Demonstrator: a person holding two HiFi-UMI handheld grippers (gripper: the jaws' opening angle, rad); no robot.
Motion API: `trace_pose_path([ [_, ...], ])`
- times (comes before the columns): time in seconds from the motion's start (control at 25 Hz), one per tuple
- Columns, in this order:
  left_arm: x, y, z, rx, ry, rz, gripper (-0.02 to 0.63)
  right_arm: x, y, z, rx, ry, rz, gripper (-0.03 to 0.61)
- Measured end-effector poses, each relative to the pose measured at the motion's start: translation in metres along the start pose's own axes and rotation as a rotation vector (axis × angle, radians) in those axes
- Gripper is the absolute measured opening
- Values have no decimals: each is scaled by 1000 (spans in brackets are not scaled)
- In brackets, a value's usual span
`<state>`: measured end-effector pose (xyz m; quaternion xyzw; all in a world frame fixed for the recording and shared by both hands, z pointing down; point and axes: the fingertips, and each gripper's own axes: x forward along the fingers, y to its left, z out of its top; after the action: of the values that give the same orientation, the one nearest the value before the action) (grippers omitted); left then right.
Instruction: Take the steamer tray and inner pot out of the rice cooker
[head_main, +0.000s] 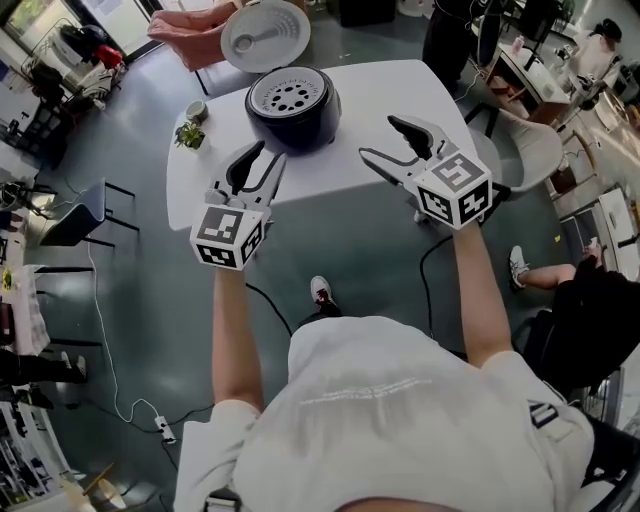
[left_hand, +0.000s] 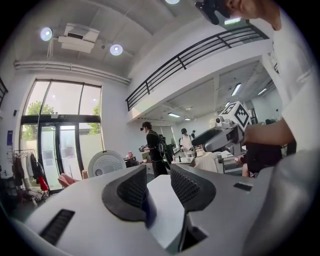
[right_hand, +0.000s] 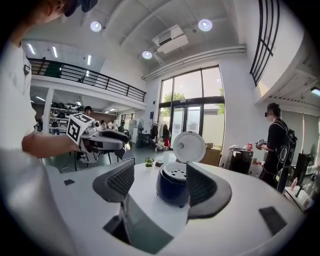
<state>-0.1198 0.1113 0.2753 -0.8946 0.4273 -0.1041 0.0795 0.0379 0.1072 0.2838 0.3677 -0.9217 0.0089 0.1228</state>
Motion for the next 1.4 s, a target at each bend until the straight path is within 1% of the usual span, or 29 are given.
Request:
trace_pose_path([
  [0.16,24,34,-12,-20,11,-30,164,36,-15,3,10,28,-30,337],
  [0.36,42,81,-35,-56,23,-40,161,81,-28,6,12,52,-57,337],
  [0.48,47,107,-47,-74,22,-33,161,103,-32,10,16,59,-77,336],
  [0.72,57,150,-61,-106,-16,4,161,139,-42,10,22,89,-109,336],
  [0.88,61,166,-70,-110,-34,22,163,154,-45,5,39,109,-127,336],
  [1.08,66,170,-80,-128,-40,9,163,162,-46,-5,58,148,-144,334],
  [1.28,70,172,-93,-137,-1,-17,163,170,-48,-9,75,167,-157,334],
  [1.36,71,177,-98,-145,13,-9,163,174,-49,-11,85,176,-158,333],
  [1.4,71,181,-101,-149,23,9,163,176,-50,-13,88,180,-157,333],
])
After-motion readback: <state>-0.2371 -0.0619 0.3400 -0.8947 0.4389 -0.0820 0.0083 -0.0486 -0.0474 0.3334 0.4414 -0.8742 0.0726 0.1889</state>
